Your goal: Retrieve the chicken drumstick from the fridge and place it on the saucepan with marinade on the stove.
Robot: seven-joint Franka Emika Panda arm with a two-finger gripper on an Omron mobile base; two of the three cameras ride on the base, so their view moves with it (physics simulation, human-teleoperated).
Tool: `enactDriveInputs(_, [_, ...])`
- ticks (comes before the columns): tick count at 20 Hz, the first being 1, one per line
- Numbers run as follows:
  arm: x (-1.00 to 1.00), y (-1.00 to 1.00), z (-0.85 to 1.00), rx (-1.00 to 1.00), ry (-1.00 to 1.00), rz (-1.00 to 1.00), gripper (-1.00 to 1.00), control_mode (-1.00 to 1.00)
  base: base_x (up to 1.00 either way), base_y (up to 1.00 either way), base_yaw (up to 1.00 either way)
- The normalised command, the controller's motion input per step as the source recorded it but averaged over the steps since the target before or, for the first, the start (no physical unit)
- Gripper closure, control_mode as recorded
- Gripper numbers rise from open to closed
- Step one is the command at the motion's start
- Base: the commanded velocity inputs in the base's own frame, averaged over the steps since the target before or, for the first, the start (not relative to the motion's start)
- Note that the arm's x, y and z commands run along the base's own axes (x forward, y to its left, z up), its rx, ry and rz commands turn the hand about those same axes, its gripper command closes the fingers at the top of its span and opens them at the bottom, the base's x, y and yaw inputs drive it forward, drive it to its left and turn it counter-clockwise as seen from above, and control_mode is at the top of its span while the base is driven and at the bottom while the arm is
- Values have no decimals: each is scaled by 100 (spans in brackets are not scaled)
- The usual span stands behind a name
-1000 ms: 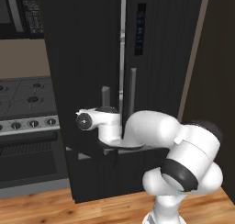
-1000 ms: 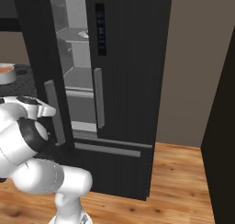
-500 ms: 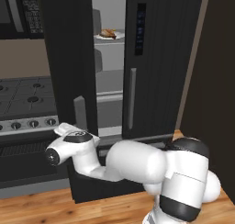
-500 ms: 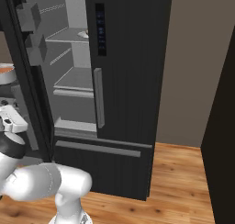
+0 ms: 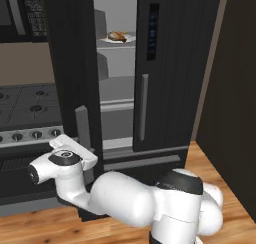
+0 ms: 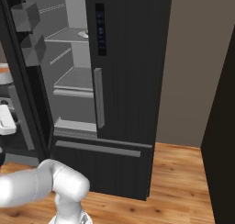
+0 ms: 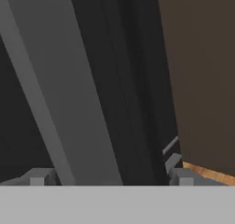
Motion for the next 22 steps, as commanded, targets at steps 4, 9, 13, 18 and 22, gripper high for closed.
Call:
enactDriveInputs(4, [-100, -65, 46, 20, -6, 4, -100, -100, 0, 0, 0])
enactDriveInputs(9, [-100, -88, 52, 18, -5, 7, -100, -100, 0, 0, 0])
enactDriveInputs(13, [-85, -36, 58, 5, -10, 3, -100, -100, 0, 0, 0])
enactDriveInputs(18, [-83, -66, 75, 13, -10, 9, -100, -100, 0, 0, 0])
enactDriveInputs(22, [-34, -100, 64, 27, 0, 20, -100, -100, 0, 0, 0])
